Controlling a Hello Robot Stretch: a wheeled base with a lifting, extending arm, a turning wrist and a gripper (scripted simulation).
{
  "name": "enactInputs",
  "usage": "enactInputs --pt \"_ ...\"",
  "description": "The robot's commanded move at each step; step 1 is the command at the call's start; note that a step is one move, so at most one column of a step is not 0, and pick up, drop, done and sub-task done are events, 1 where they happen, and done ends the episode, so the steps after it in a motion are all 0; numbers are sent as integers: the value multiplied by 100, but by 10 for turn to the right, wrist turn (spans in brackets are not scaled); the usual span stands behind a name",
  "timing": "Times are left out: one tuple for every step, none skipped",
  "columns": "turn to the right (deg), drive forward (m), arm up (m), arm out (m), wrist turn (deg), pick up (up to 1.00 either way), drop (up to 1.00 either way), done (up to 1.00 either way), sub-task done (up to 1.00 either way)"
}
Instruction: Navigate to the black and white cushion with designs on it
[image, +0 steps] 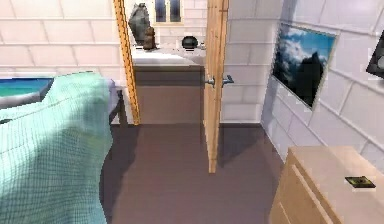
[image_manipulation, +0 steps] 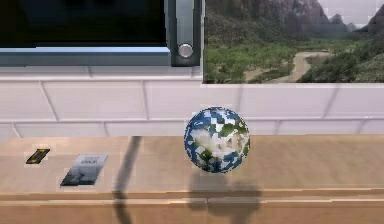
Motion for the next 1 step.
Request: enactInputs --pt "-30 0 0 0 0 0 0 0 0"
